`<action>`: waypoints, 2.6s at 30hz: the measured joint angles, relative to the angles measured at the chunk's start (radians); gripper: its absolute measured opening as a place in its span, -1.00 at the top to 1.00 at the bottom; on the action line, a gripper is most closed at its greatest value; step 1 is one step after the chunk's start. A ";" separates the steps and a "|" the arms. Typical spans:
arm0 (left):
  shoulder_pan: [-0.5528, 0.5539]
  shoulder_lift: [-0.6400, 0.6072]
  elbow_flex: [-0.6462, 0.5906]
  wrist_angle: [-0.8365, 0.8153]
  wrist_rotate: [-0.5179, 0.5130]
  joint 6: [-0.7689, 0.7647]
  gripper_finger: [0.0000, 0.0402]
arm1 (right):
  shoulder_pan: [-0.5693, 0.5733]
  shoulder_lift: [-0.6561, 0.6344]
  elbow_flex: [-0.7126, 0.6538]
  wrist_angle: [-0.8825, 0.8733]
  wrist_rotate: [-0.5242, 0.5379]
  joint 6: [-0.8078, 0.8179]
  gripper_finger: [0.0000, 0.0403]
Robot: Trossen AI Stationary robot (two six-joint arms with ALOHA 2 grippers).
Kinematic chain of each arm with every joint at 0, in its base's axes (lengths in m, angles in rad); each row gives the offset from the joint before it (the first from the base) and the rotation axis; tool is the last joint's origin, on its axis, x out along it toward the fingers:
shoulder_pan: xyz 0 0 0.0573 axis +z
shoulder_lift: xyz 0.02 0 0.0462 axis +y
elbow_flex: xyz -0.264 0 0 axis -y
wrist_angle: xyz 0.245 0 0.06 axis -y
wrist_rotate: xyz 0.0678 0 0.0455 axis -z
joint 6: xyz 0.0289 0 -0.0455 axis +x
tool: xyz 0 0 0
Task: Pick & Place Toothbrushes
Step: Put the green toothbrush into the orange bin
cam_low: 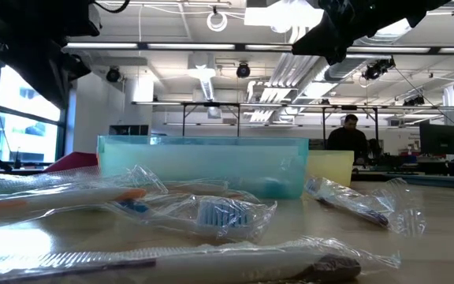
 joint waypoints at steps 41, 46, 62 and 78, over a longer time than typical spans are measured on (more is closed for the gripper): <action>0.000 0.330 -0.002 0.012 0.087 -0.074 0.25 | 0.000 0.001 0.000 -0.032 0.000 -0.002 0.73; 0.000 0.396 -0.001 0.070 0.102 -0.074 0.25 | 0.000 0.002 0.000 -0.035 0.000 -0.002 0.73; 0.000 0.446 -0.002 0.117 0.124 -0.044 0.25 | 0.000 0.002 0.000 -0.046 0.000 -0.002 0.73; 0.000 0.445 -0.001 0.116 0.183 0.009 0.85 | 0.000 0.002 0.000 -0.046 0.000 -0.002 0.73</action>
